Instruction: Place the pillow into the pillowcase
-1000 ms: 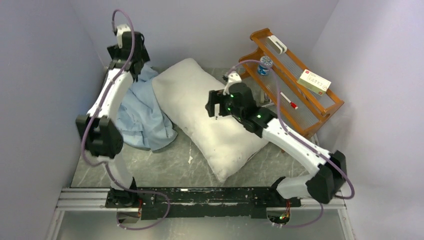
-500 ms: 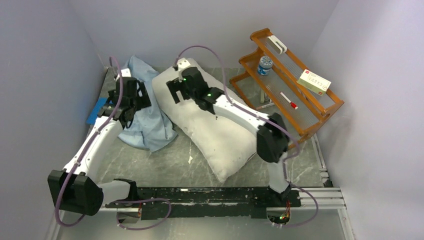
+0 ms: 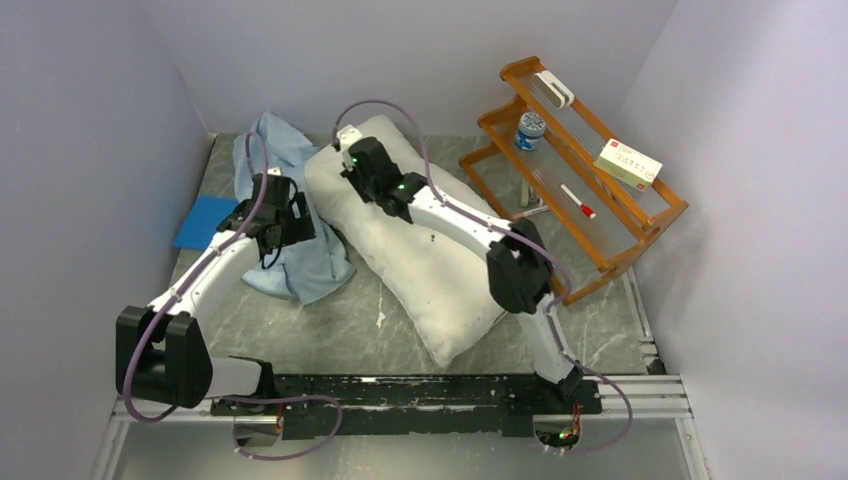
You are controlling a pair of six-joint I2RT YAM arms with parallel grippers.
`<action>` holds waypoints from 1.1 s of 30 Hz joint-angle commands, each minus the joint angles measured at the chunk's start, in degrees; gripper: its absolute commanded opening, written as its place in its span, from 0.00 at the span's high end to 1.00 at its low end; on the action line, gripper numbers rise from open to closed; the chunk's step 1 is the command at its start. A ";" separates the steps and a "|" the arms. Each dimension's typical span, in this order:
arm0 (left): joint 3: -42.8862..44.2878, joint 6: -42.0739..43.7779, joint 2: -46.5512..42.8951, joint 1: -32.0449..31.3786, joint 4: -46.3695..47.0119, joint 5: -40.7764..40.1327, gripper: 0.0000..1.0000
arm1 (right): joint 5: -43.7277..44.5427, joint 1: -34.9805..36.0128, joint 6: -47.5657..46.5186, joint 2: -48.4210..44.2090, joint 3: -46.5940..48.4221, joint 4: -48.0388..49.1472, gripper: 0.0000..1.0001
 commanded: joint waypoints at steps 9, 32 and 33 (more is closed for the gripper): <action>3.75 -0.86 3.94 0.33 1.34 -0.53 0.07 | -1.81 -2.00 -2.17 -29.29 -25.14 5.08 1.00; 6.28 -7.40 -1.66 6.21 0.80 -2.15 0.10 | -13.24 -0.03 6.88 -19.35 -15.90 -0.44 0.23; 5.90 -7.19 -1.99 6.27 1.04 -2.12 0.10 | -13.55 -0.06 5.63 -18.39 -15.15 0.82 0.17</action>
